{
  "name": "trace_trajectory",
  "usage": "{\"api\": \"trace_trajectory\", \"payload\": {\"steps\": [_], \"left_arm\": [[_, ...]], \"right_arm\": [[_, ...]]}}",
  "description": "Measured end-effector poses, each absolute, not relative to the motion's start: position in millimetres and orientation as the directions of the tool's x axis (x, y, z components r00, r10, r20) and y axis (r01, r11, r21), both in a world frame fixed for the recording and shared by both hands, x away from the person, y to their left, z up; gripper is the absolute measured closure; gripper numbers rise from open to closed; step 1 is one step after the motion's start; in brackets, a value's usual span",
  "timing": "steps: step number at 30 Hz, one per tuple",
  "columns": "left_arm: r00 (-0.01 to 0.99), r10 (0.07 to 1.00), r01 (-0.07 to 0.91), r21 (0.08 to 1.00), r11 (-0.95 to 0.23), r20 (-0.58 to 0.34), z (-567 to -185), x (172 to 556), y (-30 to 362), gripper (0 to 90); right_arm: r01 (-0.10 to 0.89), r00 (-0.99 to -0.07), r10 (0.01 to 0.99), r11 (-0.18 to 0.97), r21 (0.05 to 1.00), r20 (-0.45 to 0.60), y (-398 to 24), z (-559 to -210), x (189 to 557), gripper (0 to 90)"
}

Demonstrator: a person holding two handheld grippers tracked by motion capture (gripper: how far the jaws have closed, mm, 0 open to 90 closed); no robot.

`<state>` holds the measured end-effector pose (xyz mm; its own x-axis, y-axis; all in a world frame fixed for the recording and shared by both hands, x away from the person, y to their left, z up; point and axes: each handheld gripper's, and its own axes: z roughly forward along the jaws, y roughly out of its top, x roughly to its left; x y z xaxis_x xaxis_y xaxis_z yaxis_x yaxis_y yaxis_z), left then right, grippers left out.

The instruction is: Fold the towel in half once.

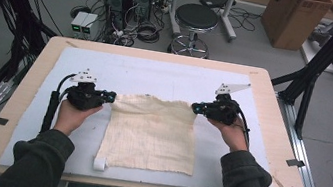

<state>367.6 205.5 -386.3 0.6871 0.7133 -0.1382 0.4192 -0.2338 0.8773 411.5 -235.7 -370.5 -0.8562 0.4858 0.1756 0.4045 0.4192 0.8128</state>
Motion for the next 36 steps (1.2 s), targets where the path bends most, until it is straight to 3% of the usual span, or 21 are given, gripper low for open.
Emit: {"api": "trace_trajectory", "payload": {"steps": [36], "left_arm": [[0.791,0.603,0.369,0.866,-0.337,-0.102,-406,287,206,85.0]], "right_arm": [[0.373,-0.890,0.417,0.436,0.819,0.184,-248,-396,343,85.4]]}}
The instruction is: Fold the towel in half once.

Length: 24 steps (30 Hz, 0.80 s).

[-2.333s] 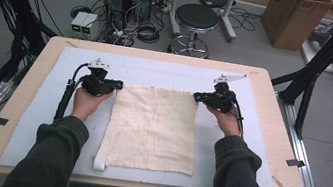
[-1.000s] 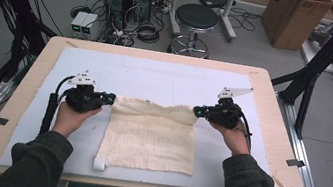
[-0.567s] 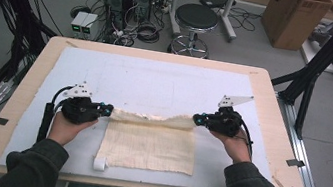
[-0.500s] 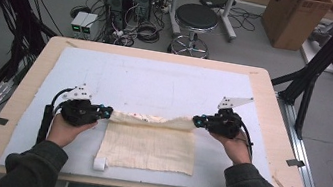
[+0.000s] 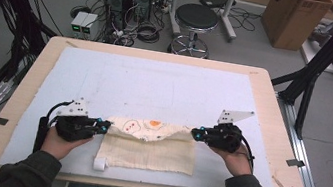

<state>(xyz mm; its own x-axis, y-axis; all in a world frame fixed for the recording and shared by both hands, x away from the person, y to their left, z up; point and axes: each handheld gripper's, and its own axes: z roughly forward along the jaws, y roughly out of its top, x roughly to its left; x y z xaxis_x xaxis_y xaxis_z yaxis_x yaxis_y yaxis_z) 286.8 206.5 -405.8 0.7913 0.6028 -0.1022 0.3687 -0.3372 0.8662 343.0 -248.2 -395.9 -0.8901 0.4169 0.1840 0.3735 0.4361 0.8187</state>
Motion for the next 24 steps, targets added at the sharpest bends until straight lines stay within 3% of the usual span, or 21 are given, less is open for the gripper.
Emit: {"api": "trace_trajectory", "payload": {"steps": [24], "left_arm": [[0.829,0.546,0.377,0.843,-0.384,-0.121,-423,248,207,83.8]], "right_arm": [[0.389,-0.900,0.380,0.475,0.789,0.215,-251,-424,303,83.1]]}}
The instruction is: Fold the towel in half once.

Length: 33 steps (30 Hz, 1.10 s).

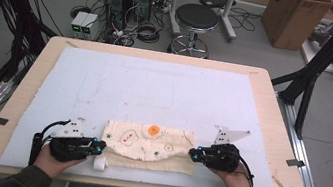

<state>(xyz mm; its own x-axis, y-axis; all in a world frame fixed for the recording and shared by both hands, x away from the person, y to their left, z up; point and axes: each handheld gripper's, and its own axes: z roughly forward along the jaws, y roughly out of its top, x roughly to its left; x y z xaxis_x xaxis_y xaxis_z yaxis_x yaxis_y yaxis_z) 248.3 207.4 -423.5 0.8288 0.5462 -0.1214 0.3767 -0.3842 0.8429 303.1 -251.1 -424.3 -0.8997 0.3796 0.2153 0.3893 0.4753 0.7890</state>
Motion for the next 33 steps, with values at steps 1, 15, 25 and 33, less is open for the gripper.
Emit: {"api": "trace_trajectory", "payload": {"steps": [1,15,25,33], "left_arm": [[0.835,0.537,0.372,0.843,-0.390,-0.120,-423,248,208,81.8],[0.850,0.509,0.394,0.805,-0.443,-0.136,-430,260,198,76.0],[0.865,0.473,0.420,0.759,-0.498,-0.169,-443,253,199,81.5],[0.866,0.480,0.390,0.788,-0.476,-0.139,-441,252,201,88.8]], "right_arm": [[0.386,-0.902,0.375,0.475,0.791,0.216,-251,-424,303,81.6],[0.379,-0.920,0.303,0.522,0.764,0.249,-236,-431,302,70.6],[0.351,-0.934,0.277,0.598,0.720,0.225,-228,-444,295,81.2],[0.324,-0.942,0.269,0.585,0.743,0.199,-230,-443,291,87.6]]}}
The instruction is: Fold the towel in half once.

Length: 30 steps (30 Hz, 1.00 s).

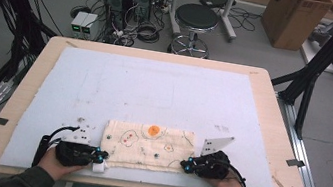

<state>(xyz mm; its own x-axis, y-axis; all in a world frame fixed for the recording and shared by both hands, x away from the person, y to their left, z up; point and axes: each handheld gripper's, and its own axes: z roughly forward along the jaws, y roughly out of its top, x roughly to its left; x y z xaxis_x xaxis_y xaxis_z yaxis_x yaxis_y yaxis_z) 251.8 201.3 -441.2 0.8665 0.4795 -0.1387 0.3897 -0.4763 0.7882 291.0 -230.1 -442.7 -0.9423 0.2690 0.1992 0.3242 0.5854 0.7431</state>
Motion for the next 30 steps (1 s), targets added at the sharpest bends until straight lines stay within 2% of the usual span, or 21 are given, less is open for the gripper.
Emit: {"api": "trace_trajectory", "payload": {"steps": [3,10,12,15,17,24,30], "left_arm": [[0.863,0.483,0.385,0.808,-0.445,-0.146,-438,250,205,88.8],[0.875,0.459,0.397,0.775,-0.492,-0.156,-443,250,205,88.7],[0.875,0.456,0.397,0.780,-0.485,-0.163,-442,251,205,87.7],[0.870,0.462,0.399,0.794,-0.458,-0.171,-441,251,208,82.5],[0.865,0.470,0.402,0.801,-0.443,-0.175,-439,252,209,79.9],[0.847,0.502,0.408,0.818,-0.406,-0.174,-434,257,209,67.4],[0.830,0.528,0.415,0.830,-0.371,-0.179,-429,262,207,57.5]], "right_arm": [[0.320,-0.943,0.269,0.558,0.765,0.198,-234,-437,288,87.6],[0.336,-0.940,0.253,0.575,0.746,0.228,-235,-443,284,86.9],[0.351,-0.935,0.258,0.583,0.733,0.243,-234,-445,284,80.7],[0.347,-0.936,0.260,0.549,0.760,0.239,-235,-440,286,73.2],[0.355,-0.931,0.270,0.523,0.775,0.244,-237,-437,288,71.9],[0.379,-0.910,0.344,0.471,0.797,0.230,-240,-432,296,56.3],[0.390,-0.897,0.384,0.455,0.801,0.219,-237,-429,304,46.3]]}}
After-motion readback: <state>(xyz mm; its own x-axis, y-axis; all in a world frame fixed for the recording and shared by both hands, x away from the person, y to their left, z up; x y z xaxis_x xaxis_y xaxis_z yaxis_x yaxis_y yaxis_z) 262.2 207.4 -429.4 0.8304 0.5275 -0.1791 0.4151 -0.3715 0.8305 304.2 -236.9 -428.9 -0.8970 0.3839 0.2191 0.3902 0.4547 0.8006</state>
